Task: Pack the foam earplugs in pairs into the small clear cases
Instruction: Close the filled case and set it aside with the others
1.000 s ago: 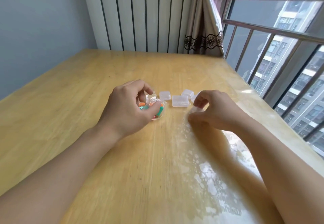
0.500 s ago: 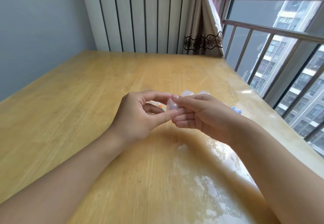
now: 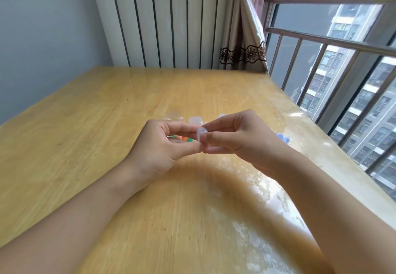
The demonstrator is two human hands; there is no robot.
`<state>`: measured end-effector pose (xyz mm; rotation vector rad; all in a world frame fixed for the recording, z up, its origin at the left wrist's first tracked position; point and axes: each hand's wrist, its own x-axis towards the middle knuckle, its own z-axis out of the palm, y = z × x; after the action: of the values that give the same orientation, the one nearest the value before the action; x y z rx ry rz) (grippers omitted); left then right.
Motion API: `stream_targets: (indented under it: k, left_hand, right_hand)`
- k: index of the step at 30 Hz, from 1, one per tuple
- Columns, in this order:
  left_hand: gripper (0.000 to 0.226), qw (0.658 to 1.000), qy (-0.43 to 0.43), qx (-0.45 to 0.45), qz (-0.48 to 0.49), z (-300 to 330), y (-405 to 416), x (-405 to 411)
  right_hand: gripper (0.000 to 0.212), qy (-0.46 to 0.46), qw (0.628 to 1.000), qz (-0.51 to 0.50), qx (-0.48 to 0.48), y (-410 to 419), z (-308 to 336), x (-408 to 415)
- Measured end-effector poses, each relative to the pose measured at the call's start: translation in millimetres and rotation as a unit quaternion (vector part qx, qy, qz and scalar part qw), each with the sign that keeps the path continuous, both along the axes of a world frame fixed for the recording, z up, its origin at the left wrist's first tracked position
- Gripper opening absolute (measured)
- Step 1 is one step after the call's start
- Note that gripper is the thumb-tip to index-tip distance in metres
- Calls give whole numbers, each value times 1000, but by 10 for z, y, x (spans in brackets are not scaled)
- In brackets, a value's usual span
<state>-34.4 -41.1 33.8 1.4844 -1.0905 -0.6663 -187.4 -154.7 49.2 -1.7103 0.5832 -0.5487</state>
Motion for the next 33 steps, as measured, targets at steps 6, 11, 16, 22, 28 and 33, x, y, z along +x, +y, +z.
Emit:
stream_targets:
  k: [6,11,16,22,28,33]
  left_hand:
    - [38,999,22,19,-29,-44,4,13]
    - [23,999,11,36,-8,-61,-10,-20]
    - [20,1000,6,3,15,-57,-12,-22]
    - [42,992,-93,-90,3,-85,-24,-31]
    - [49,997,65,-37,-4,-23,-2,-1]
    - [30,986,165,-12,-23,17,-4,-42]
  right_hand:
    - [10,62,995,-15,-78,77,-9,17]
    - [12,71,993,-20,-91,108,-24,31]
    - [10,34,999,-1,-25,34,-13,4]
    - [34,-54,983,48,166,-42,-24,-2]
    - [62,-79,995,-11,-60,-81,-69,11]
    - [55,-84,986,-12,-144,-13,-96,51]
